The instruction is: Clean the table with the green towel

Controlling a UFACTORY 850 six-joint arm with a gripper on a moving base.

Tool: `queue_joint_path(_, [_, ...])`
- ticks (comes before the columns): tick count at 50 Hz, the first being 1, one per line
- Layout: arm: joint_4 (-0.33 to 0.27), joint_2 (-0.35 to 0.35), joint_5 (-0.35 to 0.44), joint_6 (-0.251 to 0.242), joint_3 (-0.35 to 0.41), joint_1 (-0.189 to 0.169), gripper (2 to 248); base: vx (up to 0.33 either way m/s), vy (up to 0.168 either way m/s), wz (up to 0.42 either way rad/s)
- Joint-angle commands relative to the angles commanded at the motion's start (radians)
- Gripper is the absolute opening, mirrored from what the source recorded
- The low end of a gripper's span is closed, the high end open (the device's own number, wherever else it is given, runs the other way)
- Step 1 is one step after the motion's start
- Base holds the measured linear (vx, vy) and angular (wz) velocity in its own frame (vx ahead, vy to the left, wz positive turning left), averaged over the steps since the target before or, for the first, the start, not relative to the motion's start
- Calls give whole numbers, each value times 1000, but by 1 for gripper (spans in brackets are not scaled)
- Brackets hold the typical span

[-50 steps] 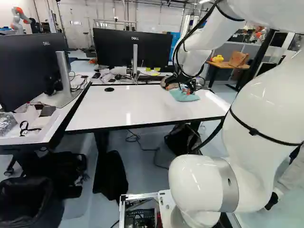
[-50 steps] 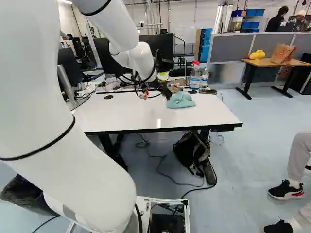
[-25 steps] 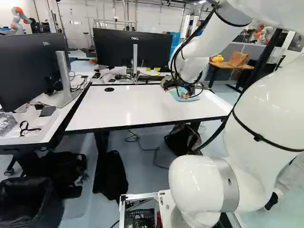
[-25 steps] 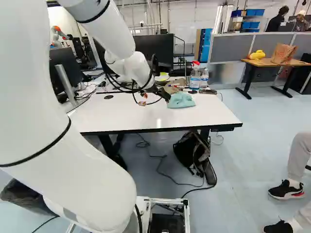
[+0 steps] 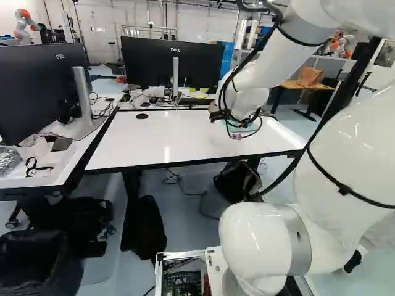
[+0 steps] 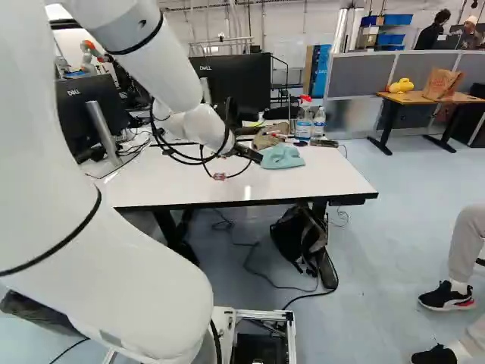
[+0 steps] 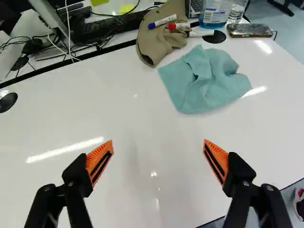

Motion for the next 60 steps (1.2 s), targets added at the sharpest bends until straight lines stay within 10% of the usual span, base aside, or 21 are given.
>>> queue_joint_path(60, [-96,126,542,0,365,93,247,0,0,0])
